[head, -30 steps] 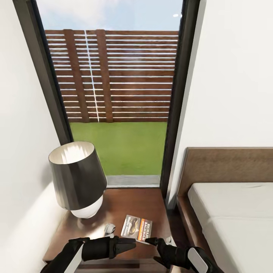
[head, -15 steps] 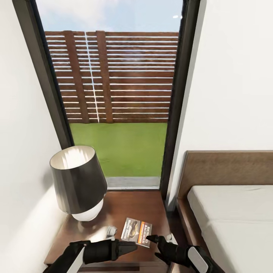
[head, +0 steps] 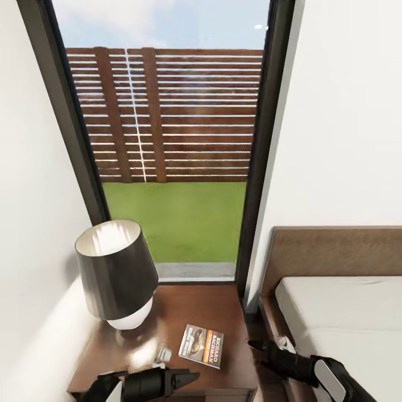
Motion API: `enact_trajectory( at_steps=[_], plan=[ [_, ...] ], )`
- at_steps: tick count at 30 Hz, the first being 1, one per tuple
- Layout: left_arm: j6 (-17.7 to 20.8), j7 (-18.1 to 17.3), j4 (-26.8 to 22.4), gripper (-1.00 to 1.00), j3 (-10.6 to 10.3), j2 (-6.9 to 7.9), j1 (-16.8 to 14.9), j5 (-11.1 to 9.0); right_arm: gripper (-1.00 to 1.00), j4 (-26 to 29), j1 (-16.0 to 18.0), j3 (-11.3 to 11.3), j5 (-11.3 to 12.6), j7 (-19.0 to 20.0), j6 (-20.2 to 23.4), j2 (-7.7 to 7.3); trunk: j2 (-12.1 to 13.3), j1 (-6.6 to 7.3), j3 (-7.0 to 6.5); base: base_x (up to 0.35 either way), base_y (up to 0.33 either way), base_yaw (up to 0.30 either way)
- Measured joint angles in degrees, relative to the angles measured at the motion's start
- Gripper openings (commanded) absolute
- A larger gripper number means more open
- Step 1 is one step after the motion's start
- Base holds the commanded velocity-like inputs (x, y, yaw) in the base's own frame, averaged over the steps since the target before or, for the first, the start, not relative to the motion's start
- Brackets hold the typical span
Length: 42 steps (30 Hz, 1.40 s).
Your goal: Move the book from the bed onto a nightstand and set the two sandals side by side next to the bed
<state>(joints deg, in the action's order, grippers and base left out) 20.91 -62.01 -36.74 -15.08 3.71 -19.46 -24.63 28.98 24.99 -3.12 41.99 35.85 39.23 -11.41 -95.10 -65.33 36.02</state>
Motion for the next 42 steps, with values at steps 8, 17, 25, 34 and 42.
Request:
enact_trajectory(
  at_steps=[8, 17, 25, 34, 42],
  plan=[
    [-4.7, 9.4, 6.0, 1.0, 0.0, 0.02, 0.0, 0.0, 1.0, -1.0, -0.3, 0.1, -15.0, 0.6, -8.7, -2.85, 3.2, 1.76, -1.44, 0.0, 0.0, 0.0],
    [-10.8, 17.8, 12.7, 1.0, -0.2, 0.02, 0.0, 0.1, 1.0, -12.5, -0.3, 0.0, -17.8, 3.0, -24.3, -2.98, 6.8, 3.73, -3.05, 0.0, 0.0, 0.0],
    [-16.3, 18.6, 17.7, 1.0, -0.3, -0.02, 0.1, 0.1, 1.0, -20.7, -0.3, 0.1, -30.7, 9.7, -34.7, -2.8, 10.0, 5.49, -4.49, 0.0, 0.0, 0.0],
    [-18.4, 18.6, 17.8, 1.0, -0.1, 0.01, 0.4, 0.1, 1.0, -21.2, -0.3, 0.1, -31.2, 9.9, -35.7, -2.71, 13.6, 7.47, -6.11, 0.0, 0.0, 0.0],
    [-18.8, 18.6, 17.9, 1.0, -0.1, 0.02, 0.4, 0.0, 1.0, -21.2, -0.3, 0.1, -31.2, 9.9, -35.7, -2.71, 16.8, 9.23, -7.54, 0.0, 0.0, 0.0]
  ],
)
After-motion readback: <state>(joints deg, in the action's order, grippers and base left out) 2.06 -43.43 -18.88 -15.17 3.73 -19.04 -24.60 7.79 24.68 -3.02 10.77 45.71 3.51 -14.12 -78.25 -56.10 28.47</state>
